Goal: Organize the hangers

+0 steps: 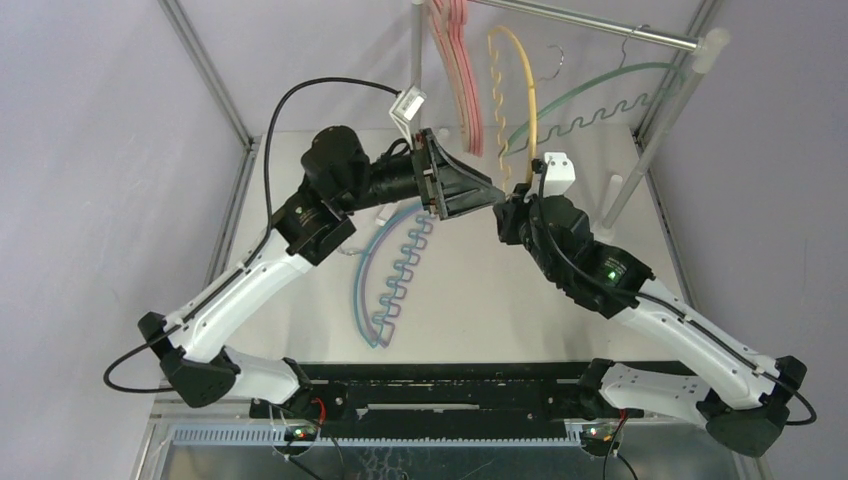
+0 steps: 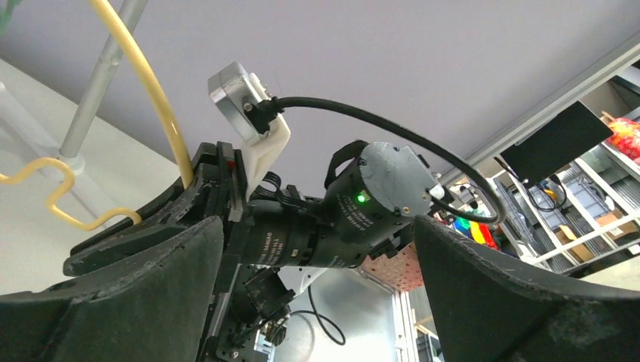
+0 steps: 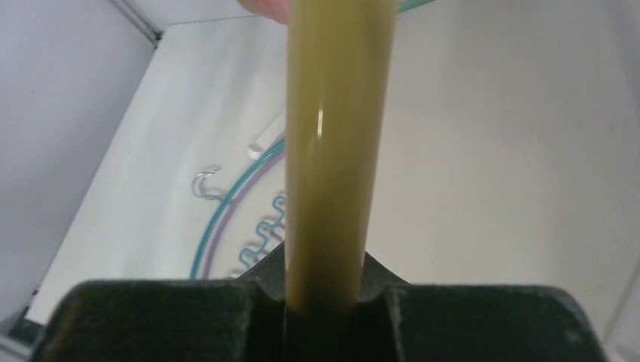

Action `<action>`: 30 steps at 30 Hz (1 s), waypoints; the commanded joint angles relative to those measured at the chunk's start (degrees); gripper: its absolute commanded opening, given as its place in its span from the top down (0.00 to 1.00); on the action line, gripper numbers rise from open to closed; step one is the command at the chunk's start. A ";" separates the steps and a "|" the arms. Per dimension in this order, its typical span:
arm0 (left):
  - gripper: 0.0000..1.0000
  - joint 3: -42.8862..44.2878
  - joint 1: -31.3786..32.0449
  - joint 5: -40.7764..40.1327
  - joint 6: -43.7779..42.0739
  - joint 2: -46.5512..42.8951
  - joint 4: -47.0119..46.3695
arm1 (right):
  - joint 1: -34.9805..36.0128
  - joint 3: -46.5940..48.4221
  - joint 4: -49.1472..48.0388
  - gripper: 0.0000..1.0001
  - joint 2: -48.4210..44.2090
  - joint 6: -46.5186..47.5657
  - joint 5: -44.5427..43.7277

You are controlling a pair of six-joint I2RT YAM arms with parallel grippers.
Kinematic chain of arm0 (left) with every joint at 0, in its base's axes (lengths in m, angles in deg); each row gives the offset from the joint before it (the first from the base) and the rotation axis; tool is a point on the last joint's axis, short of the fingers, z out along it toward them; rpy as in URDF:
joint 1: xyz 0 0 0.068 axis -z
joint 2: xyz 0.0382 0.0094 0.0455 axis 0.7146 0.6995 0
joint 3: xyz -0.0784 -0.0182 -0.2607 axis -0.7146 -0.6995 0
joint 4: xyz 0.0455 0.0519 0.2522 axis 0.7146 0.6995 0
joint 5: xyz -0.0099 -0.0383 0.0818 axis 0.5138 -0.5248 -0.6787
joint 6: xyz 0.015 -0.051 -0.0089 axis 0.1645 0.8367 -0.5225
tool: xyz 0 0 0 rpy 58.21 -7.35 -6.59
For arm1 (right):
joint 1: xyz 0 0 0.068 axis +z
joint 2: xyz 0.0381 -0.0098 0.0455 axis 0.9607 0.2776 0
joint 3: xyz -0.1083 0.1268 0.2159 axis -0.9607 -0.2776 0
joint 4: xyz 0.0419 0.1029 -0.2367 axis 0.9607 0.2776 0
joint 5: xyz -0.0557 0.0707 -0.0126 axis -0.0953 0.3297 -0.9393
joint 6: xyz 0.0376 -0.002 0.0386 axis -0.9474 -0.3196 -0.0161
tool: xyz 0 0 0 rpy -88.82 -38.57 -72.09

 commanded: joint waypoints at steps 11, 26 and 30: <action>0.00 -6.42 0.21 -2.17 -6.52 -13.57 7.10 | 13.97 12.73 5.05 1.00 6.50 -10.29 -14.01; 0.01 -8.75 0.02 -1.03 -9.77 -18.37 13.59 | 3.98 18.93 3.92 1.00 11.30 -8.28 -19.47; 0.00 -10.79 -0.04 -1.67 -9.57 -20.01 13.53 | 2.61 23.62 3.63 1.00 15.11 -8.48 -17.59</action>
